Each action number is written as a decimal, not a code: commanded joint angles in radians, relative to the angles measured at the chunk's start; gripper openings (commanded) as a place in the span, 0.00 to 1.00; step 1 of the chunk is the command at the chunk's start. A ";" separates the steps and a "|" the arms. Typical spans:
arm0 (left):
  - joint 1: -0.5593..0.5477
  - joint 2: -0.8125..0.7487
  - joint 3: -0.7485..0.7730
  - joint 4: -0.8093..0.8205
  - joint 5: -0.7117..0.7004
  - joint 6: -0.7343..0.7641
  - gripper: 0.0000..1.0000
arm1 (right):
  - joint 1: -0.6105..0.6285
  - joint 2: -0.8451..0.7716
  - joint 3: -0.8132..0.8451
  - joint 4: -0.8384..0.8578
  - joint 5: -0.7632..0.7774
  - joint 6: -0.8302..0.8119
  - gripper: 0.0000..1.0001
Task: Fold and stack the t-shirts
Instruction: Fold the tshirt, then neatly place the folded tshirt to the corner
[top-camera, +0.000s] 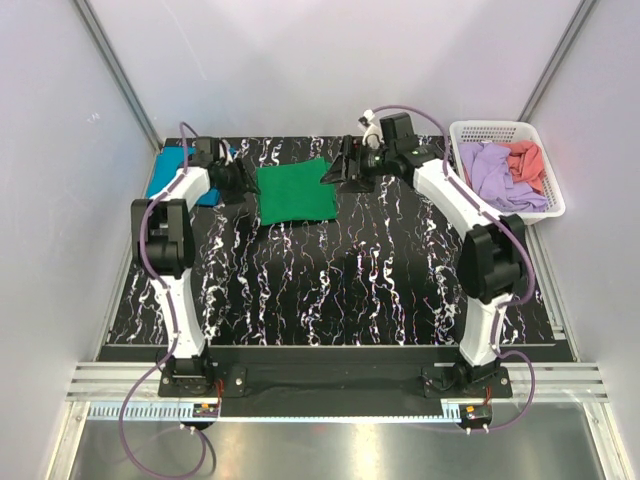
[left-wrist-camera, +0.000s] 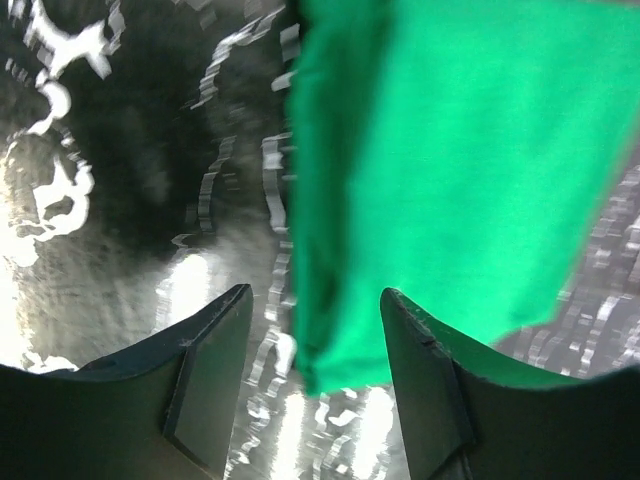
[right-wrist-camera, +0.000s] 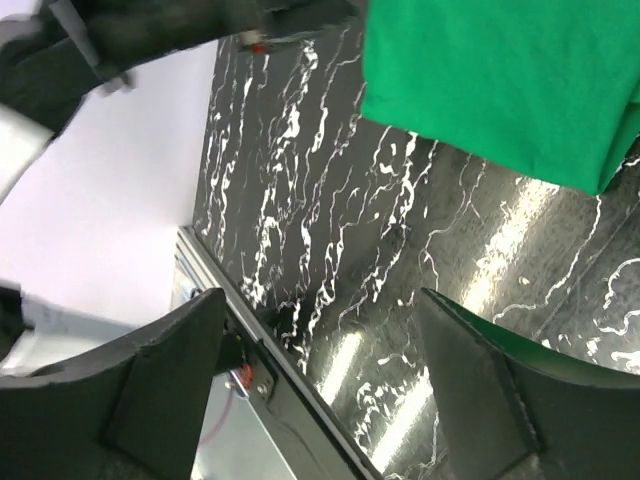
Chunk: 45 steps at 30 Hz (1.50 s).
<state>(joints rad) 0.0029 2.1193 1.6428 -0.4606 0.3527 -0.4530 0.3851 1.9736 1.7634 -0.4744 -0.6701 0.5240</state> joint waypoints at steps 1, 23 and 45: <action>0.023 0.037 0.031 -0.004 -0.003 0.025 0.60 | -0.003 -0.061 -0.044 -0.075 0.014 -0.093 0.86; 0.012 0.176 0.055 0.069 0.077 -0.052 0.57 | -0.011 0.031 0.004 -0.087 0.018 -0.107 0.83; 0.002 0.037 0.149 0.243 0.200 -0.116 0.40 | -0.009 0.042 -0.061 -0.055 -0.005 -0.085 0.76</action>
<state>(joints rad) 0.0101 2.1445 1.7340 -0.2531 0.5339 -0.5560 0.3794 2.0155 1.6985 -0.5648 -0.6491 0.4271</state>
